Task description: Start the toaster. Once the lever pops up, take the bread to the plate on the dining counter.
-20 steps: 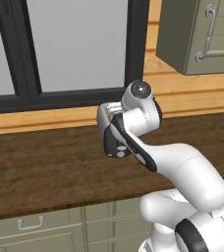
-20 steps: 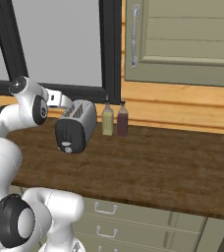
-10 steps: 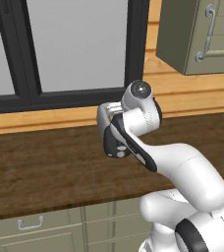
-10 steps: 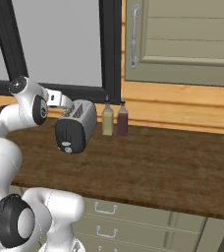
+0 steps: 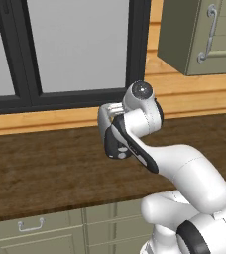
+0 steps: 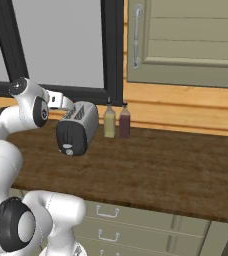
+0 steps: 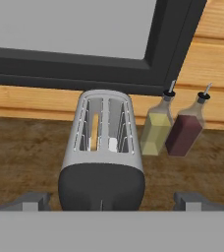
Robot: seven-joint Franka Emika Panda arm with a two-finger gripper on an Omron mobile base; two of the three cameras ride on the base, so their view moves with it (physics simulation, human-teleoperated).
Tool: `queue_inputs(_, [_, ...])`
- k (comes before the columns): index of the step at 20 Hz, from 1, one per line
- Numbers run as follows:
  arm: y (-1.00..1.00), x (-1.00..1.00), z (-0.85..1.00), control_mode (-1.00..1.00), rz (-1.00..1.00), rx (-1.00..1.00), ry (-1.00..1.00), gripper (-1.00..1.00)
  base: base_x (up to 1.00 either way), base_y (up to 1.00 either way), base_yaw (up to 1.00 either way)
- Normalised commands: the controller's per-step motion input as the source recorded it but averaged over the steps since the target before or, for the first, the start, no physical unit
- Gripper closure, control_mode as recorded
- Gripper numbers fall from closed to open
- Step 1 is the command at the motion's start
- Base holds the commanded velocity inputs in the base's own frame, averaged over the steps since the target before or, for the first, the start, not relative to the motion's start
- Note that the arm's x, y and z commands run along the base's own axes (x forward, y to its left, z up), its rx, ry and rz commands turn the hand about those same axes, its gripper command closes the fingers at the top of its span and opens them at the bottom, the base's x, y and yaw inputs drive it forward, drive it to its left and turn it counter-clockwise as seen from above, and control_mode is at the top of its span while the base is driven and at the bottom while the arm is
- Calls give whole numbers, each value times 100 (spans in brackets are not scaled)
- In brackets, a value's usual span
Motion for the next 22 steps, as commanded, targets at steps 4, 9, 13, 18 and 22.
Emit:
queue_inputs(4, [0, 0, 0, -100, 0, 0, 0, -100, 0, 0, 0])
queue_inputs(9, [0, 0, 0, -100, 0, 0, 0, -100, 0, 0, 0])
queue_inputs(13, [0, 0, 0, -100, 0, 0, 0, -100, 0, 0, 0])
queue_inputs(18, [0, 0, 0, -100, 0, 0, 0, -100, 0, 0, 0])
queue_inputs(22, [0, 0, 0, -100, 0, 0, 0, -100, 0, 0, 0])
